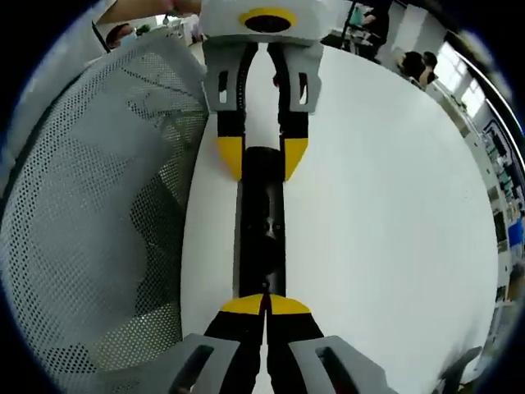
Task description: Press the specified remote control buttons in sequence, fully releasing each button before pressing the next.
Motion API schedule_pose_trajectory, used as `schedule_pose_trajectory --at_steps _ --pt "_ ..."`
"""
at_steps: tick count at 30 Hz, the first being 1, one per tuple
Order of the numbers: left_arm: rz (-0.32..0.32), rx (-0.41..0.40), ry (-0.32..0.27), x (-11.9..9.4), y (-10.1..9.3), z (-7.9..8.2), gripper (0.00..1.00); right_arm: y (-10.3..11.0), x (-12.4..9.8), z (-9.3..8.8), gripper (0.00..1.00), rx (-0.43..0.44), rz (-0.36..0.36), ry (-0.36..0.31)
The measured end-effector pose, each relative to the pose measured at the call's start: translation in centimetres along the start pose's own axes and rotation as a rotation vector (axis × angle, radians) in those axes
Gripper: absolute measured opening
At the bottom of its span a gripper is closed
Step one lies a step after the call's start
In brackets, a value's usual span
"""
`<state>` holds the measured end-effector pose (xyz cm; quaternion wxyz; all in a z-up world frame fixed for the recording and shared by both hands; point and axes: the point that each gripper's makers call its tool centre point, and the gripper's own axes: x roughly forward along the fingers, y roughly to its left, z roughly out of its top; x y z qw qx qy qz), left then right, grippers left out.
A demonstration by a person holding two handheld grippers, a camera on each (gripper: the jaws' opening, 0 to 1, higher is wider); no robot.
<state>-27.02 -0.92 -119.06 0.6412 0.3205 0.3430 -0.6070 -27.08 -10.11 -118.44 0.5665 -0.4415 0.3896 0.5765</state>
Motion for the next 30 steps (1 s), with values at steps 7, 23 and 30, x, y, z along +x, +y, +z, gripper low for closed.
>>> schedule_pose_trajectory --at_steps 7,23,30 --pt "0.003 -0.009 -0.026 0.0 0.0 0.1 0.24 -0.3 -0.2 0.0 0.0 0.138 -0.019 -0.109" --pt "0.003 -0.01 -0.023 0.0 0.0 0.1 0.24 -0.3 -0.1 1.0 0.0 0.113 -0.018 -0.152" --pt "-0.003 0.005 -0.05 0.0 0.0 0.1 0.24 -0.2 0.1 1.0 0.0 0.064 -0.027 -0.108"
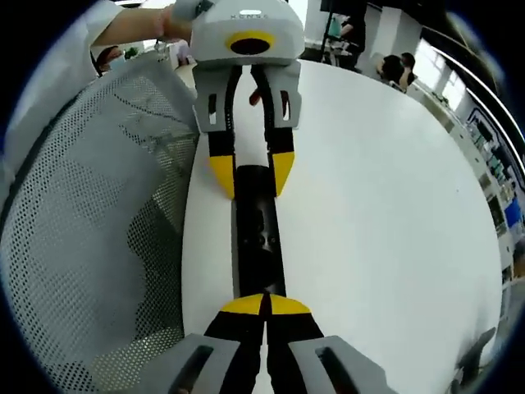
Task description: Press the specified remote control buttons in sequence, fully releasing each button before pressing the next.
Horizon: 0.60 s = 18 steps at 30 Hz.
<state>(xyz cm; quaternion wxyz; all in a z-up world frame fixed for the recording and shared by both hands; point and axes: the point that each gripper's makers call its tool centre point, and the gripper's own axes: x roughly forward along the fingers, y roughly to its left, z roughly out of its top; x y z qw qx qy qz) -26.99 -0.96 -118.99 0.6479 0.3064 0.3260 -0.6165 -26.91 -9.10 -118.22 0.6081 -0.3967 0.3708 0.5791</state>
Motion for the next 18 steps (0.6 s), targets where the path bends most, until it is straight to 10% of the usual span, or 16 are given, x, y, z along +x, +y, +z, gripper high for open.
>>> schedule_pose_trajectory --at_steps 6,11,18 --pt "-0.003 0.0 -0.011 0.08 0.02 0.09 0.24 0.05 0.15 0.01 0.0 -0.092 -0.034 0.048" --pt "-0.002 -0.002 -0.004 0.09 0.02 0.08 0.24 -0.28 -0.06 0.06 0.0 0.152 -0.026 -0.077" --pt "0.006 -0.012 0.021 0.2 0.0 0.1 0.24 -0.33 -0.47 0.74 0.0 0.19 -0.009 -0.169"
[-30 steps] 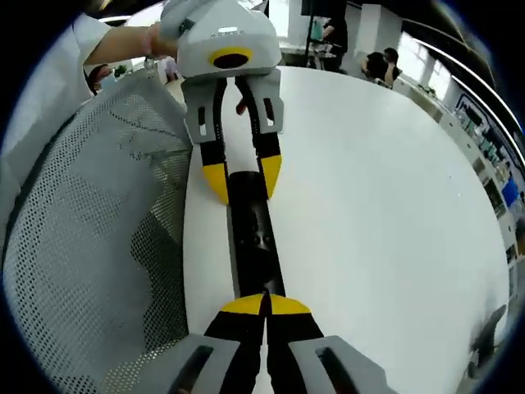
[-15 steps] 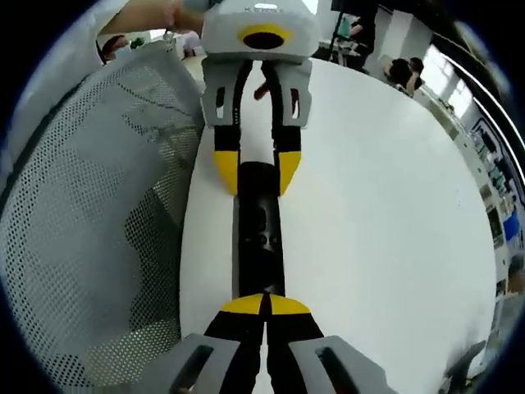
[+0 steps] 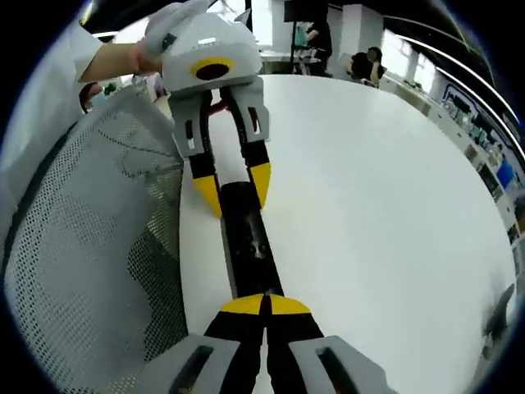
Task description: Press the specified remote control buttons in sequence, fully releasing each button before pressing the next.
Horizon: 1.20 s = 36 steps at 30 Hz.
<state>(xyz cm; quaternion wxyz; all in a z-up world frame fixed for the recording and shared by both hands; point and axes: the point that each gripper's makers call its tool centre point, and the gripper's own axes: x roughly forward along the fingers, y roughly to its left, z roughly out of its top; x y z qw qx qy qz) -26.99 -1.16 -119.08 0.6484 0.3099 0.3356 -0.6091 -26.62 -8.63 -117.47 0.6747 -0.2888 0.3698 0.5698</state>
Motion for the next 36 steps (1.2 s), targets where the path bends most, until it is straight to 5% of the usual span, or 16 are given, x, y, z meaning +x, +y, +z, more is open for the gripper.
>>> schedule_pose_trajectory --at_steps 2,4,5,6,17,21,28,36 --pt "0.001 -0.001 0.005 0.0 0.0 0.0 0.24 0.4 0.4 0.4 0.0 -0.057 0.024 0.01" --pt "0.002 -0.003 0.007 0.0 0.0 0.0 0.24 0.4 0.8 -0.5 0.0 -0.136 0.031 0.09" --pt "0.004 -0.004 0.007 0.0 0.0 0.0 0.24 0.3 1.0 0.7 0.0 -0.193 0.027 0.032" --pt "0.005 -0.007 0.005 0.0 0.0 0.0 0.24 0.3 0.8 -0.3 0.0 -0.181 0.028 0.1" --pt "0.003 0.003 0.015 0.0 0.0 0.0 0.24 0.6 1.2 0.0 0.0 -0.528 0.013 0.233" --pt "0.003 0.002 0.014 0.0 0.0 0.0 0.24 0.5 1.2 0.0 0.0 -0.503 0.008 0.238" --pt "0.005 -0.003 0.014 0.0 0.0 0.0 0.24 0.7 0.7 0.5 0.06 -0.096 0.056 0.01" --pt "0.006 -0.006 0.016 0.0 0.0 0.0 0.24 0.6 0.9 0.4 0.05 -0.231 0.056 0.056"
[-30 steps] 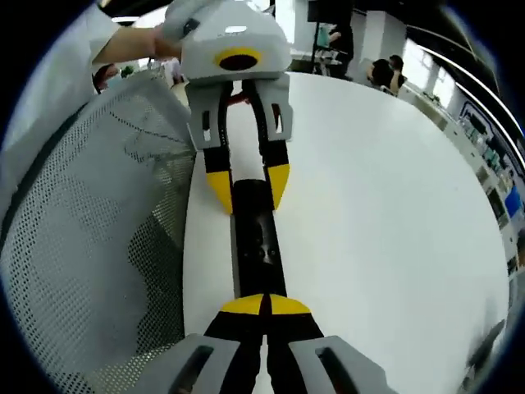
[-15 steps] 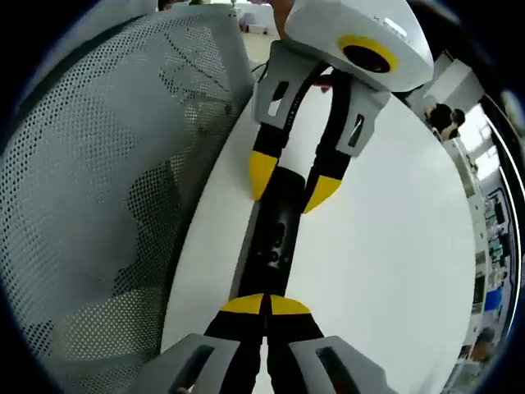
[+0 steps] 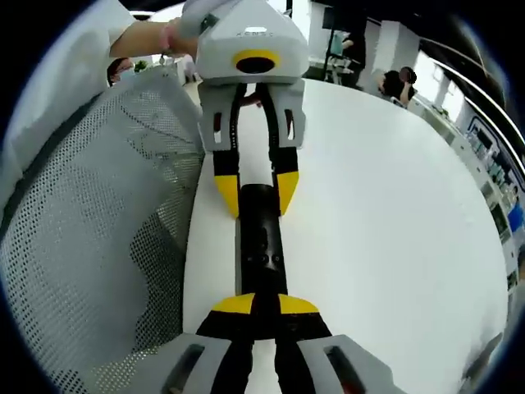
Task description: Press the specified remote control buttons in sequence, fully releasing each button before pressing the next.
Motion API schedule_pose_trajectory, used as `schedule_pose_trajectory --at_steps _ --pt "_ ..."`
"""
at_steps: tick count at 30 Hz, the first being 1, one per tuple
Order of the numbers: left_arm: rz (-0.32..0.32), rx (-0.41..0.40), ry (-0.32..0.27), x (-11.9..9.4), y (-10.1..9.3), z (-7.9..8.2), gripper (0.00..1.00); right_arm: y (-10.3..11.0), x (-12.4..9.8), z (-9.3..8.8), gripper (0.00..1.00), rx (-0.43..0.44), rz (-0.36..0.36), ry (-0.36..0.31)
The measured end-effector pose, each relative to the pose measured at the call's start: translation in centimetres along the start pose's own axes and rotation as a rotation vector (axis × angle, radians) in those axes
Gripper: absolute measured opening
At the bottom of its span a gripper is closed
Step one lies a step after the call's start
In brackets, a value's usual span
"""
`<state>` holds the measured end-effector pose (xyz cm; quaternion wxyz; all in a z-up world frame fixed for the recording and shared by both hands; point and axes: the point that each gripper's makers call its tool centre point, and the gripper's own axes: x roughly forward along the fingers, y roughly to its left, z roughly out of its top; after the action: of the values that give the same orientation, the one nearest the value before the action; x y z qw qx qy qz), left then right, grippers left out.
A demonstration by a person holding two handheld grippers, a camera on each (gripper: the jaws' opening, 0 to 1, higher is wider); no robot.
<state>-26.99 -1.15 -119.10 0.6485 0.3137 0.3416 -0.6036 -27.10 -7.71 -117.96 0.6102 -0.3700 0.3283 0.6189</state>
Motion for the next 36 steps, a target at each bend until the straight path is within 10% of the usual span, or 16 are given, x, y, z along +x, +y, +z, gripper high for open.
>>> schedule_pose_trajectory --at_steps 9,16,20,27,34,36 --pt "0.003 -0.004 -0.011 -0.04 -0.04 0.06 0.24 0.31 0.4 0.28 0.05 -0.166 0.033 0.119" --pt "0.009 -0.01 -0.022 -0.03 -0.03 0.19 0.24 0.05 0.47 0.25 0.05 0.051 0.035 0.137" --pt "0.021 -0.026 -0.04 -0.08 -0.02 0.25 0.24 -0.19 0.39 0.39 0.05 0.178 -0.029 0.021" --pt "0.02 -0.025 -0.048 -0.1 -0.04 0.26 0.24 0.06 0.28 0.49 0.05 0.09 -0.082 -0.068" --pt "0.02 -0.025 -0.047 -0.1 -0.04 0.24 0.25 0.33 0.65 0.85 0.06 -0.18 -0.019 0.046" --pt "0.019 -0.025 -0.046 -0.09 -0.04 0.24 0.25 0.23 0.72 0.84 0.06 -0.123 0.003 0.073"
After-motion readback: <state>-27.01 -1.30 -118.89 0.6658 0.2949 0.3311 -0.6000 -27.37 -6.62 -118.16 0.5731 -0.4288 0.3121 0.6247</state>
